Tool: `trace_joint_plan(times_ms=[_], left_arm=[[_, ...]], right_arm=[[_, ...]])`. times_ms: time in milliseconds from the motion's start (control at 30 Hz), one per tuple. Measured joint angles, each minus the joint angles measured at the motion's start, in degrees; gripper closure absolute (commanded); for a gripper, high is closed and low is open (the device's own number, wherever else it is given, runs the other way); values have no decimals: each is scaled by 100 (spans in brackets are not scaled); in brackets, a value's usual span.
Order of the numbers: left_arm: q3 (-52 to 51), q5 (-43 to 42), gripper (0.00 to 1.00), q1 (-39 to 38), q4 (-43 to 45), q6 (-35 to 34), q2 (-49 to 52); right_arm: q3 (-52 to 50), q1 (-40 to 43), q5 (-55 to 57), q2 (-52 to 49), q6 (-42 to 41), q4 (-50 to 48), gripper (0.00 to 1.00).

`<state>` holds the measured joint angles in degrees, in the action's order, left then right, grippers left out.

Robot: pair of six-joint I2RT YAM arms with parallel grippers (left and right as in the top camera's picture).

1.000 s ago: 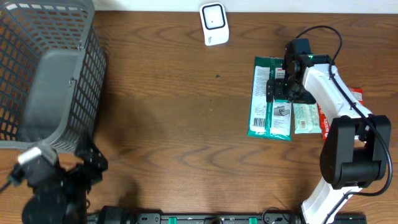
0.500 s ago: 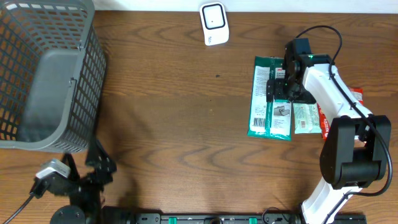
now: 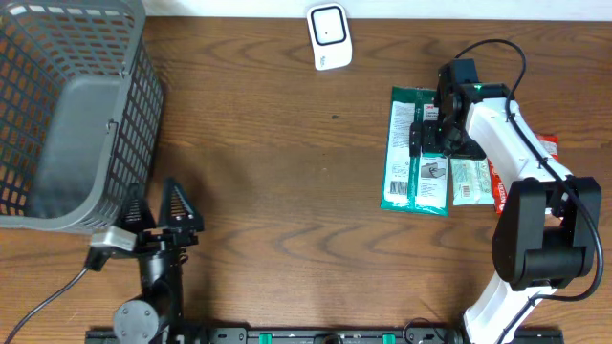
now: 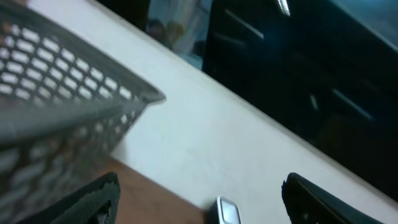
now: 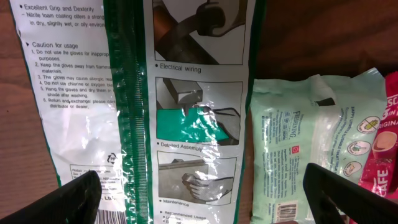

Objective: Scan the item barcode

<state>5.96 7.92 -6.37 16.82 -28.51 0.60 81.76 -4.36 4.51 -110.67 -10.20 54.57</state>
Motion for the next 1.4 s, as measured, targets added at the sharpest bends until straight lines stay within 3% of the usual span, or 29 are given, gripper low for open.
trace_joint_plan(times_ms=[133, 433, 800, 1400], left_arm=[[-533, -173, 15, 0, -59, -28, 0], [-538, -291, 15, 0, -1711, -17, 13], [-501, -466, 15, -111, -1792, 1036, 2], [-496, -483, 15, -118, -1801, 1228, 2]], right_arm=[[0, 0, 0, 0, 0, 2, 1], [7, 0, 2, 0, 0, 2, 1], [7, 0, 2, 0, 0, 0, 1], [7, 0, 2, 0, 0, 2, 1]])
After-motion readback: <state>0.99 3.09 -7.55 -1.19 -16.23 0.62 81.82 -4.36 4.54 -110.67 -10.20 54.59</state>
